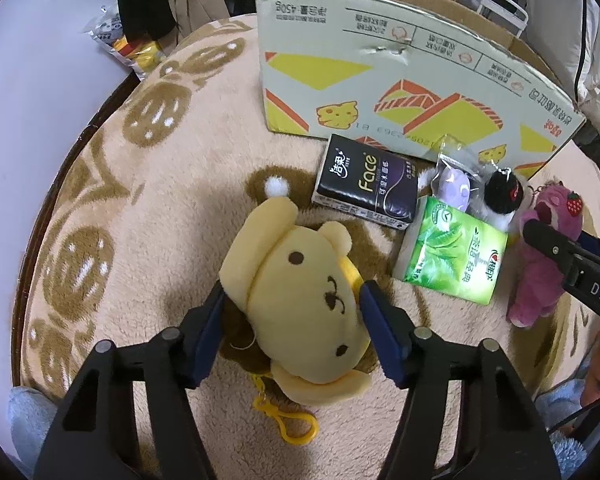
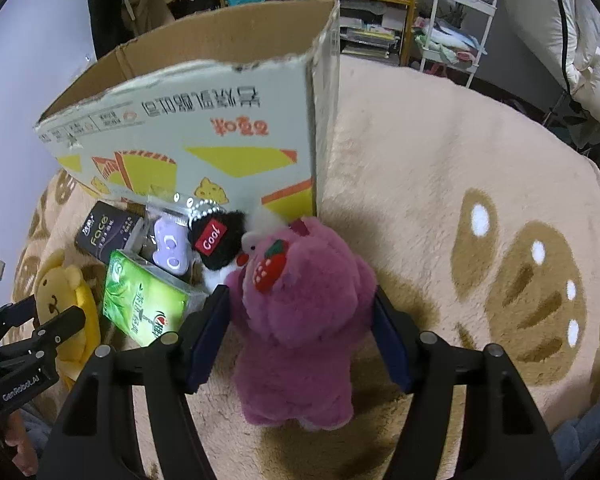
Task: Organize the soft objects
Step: 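Close the left tool on the yellow dog while the right tool grasps the pink bear, then lift both held plush toys and carry them over the open box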
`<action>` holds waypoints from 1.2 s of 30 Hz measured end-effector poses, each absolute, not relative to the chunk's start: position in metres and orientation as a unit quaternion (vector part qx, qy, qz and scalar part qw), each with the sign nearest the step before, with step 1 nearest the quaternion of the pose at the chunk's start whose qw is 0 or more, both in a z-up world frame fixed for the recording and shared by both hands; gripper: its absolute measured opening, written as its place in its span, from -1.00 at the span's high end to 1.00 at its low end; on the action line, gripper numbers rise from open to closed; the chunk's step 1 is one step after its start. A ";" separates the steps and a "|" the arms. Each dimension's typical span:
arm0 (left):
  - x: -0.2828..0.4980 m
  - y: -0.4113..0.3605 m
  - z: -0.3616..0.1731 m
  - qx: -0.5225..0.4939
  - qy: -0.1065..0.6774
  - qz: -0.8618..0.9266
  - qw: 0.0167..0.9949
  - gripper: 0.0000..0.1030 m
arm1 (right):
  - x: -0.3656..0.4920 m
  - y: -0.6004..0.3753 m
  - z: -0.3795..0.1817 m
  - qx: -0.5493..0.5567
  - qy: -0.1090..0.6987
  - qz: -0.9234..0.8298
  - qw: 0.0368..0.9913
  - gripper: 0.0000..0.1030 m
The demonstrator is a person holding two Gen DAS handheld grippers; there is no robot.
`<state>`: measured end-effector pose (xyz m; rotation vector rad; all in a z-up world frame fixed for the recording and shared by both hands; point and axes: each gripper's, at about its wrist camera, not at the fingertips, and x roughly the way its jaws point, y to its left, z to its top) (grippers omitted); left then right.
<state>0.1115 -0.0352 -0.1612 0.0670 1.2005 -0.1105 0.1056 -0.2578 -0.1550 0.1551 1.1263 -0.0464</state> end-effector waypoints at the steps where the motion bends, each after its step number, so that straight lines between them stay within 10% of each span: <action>1: 0.111 -0.034 -0.160 0.030 0.561 -0.051 0.826 -0.03 | 0.104 -0.257 -0.152 0.073 0.530 -0.023 0.844 -0.39; 17: 0.107 -0.027 -0.147 0.006 0.529 -0.053 0.847 0.02 | 0.083 -0.255 -0.114 0.081 0.484 -0.015 0.871 -0.39; 36: 0.076 -0.036 -0.026 0.007 0.310 -0.085 0.947 0.01 | 0.059 -0.265 -0.027 0.119 0.307 -0.008 0.944 -0.39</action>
